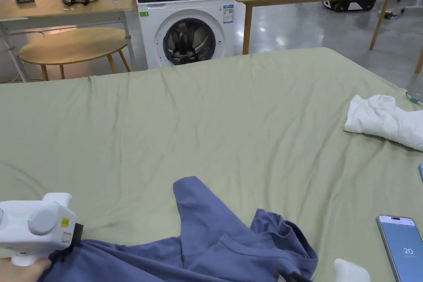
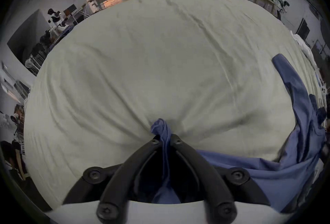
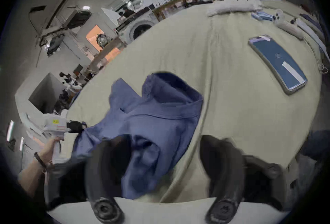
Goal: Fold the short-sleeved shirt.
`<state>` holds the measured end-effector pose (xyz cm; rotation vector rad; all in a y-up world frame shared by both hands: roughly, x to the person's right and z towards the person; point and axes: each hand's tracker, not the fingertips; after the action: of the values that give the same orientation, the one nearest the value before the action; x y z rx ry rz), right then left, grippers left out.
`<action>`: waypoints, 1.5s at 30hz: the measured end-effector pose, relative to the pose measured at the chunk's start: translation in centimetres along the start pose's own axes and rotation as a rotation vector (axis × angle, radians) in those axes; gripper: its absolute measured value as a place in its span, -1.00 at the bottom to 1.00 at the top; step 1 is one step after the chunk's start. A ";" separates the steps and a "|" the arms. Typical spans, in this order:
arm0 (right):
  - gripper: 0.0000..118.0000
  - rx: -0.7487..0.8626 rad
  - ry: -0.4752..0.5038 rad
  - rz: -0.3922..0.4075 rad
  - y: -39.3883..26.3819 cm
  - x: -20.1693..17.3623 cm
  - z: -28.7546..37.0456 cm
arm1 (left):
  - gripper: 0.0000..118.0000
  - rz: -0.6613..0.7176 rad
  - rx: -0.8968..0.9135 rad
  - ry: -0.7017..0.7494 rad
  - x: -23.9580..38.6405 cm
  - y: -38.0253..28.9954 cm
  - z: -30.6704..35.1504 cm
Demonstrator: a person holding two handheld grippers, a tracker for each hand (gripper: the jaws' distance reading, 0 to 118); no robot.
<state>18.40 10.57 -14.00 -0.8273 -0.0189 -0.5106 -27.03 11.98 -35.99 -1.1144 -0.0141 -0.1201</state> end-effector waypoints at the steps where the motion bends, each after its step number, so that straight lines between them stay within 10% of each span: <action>1: -0.80 0.007 -0.056 0.022 -0.2 -0.1 -0.4 | -0.98 0.007 0.000 -0.008 0.0 -0.3 0.3; 6: -0.86 0.046 0.023 0.008 -0.1 -0.4 1.9 | -0.99 0.099 0.212 -0.097 -3.1 -2.2 4.1; 11: -0.87 0.175 0.103 0.161 3.1 -3.9 5.1 | -0.99 0.228 0.535 -0.248 -7.3 -5.6 16.8; 25: -0.87 0.557 0.262 0.391 22.7 -18.9 13.6 | -0.99 0.231 1.045 -0.124 -14.2 -2.5 39.2; 45: -0.87 0.557 0.151 0.415 38.3 -26.9 4.3 | -0.99 0.288 1.032 -0.071 -13.8 13.7 33.8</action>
<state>12.44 46.66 -43.55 -0.2316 0.1421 -0.1551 -37.68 49.48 -34.27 -0.0810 0.0201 0.1774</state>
